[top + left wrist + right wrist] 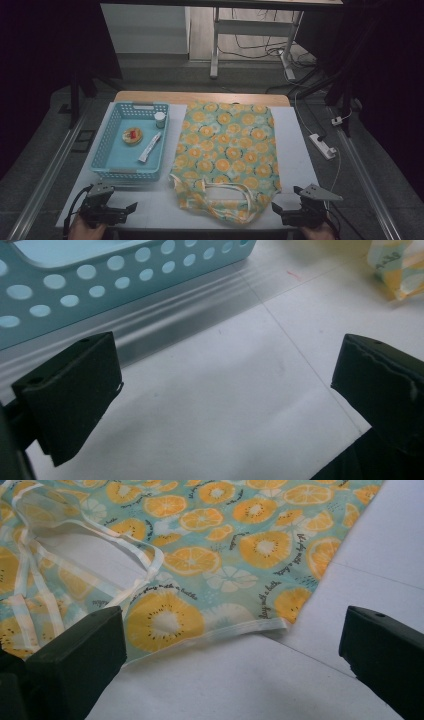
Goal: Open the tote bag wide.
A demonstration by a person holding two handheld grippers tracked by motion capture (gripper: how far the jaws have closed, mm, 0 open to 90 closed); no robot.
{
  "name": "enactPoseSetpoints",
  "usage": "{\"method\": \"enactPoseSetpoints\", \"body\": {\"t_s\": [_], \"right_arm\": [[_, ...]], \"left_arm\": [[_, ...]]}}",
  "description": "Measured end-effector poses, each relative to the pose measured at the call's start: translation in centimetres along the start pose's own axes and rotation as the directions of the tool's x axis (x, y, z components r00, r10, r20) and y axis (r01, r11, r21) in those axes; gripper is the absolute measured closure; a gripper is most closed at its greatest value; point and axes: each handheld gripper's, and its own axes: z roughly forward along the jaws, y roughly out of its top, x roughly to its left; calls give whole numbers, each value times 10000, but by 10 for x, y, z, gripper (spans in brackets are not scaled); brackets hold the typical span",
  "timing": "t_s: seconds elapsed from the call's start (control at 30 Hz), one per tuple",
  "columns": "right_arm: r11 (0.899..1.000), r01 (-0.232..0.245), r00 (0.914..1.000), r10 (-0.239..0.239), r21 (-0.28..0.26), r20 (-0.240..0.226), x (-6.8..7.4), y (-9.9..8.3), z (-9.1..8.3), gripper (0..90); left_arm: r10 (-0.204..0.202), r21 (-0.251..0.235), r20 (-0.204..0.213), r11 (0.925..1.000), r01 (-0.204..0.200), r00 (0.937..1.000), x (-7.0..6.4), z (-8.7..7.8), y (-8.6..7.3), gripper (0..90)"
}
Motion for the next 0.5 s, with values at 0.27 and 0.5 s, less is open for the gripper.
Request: {"method": "enactPoseSetpoints", "body": {"t_s": [0.27, 0.5], "right_arm": [[9999, 19, 9998, -17, 133, -191, 0, 1, 2, 0], [9995, 113, 9997, -106, 280, -229, 0, 1, 3, 0]], "left_arm": [[3, 26, 194, 10000, -3, 9998, 1, 0, 0, 0], [197, 117, 342, 9997, -201, 9992, 0, 1, 1, 0]]}}
